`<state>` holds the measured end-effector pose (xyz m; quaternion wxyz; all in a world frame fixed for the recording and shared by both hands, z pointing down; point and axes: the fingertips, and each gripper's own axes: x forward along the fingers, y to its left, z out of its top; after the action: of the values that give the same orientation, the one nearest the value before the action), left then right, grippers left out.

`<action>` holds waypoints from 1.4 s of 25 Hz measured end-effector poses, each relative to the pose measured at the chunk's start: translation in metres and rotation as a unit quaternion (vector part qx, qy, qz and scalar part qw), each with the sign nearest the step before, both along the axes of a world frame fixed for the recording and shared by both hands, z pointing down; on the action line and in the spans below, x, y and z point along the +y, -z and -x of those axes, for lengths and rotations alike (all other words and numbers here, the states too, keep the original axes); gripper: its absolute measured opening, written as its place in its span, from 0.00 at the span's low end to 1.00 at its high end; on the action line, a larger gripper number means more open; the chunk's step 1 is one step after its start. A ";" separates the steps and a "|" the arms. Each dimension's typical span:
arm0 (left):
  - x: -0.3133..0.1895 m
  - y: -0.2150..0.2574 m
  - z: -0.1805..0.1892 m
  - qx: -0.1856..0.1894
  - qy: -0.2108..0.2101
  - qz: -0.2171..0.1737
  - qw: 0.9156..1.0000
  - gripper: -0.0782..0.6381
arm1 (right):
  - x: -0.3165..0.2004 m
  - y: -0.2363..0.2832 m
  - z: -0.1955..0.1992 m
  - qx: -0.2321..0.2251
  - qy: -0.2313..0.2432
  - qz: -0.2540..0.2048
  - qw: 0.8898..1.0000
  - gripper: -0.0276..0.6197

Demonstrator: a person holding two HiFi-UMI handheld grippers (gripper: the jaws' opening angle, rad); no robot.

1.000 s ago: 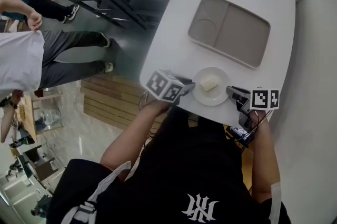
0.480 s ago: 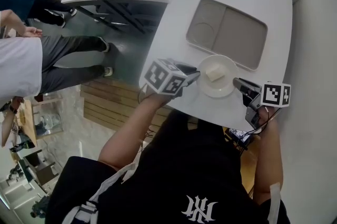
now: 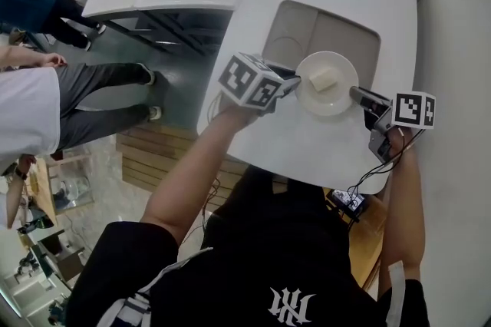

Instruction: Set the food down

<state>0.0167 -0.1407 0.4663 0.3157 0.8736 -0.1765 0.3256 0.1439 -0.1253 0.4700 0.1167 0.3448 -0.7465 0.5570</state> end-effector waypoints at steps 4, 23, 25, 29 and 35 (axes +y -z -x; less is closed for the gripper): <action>-0.015 -0.003 -0.012 -0.006 -0.009 -0.016 1.000 0.18 | -0.013 -0.002 -0.011 0.005 -0.008 -0.011 1.000 0.08; -0.099 -0.062 -0.050 -0.045 -0.017 -0.009 0.999 0.18 | -0.088 -0.063 -0.047 0.043 -0.035 0.015 0.998 0.08; -0.100 -0.065 -0.050 -0.060 -0.025 -0.018 0.998 0.18 | -0.089 -0.065 -0.047 0.058 -0.029 0.009 0.998 0.08; -0.098 -0.068 -0.052 -0.086 -0.039 -0.036 0.995 0.18 | -0.089 -0.070 -0.048 0.083 -0.021 0.003 0.996 0.09; -0.098 -0.074 -0.053 -0.138 -0.062 -0.084 0.985 0.19 | -0.090 -0.075 -0.047 0.162 0.005 -0.038 0.986 0.14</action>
<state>0.0695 -0.2383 0.5402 0.1935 0.8531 -0.1902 0.4457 0.1908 -0.2157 0.5448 0.2260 0.4311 -0.7401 0.4641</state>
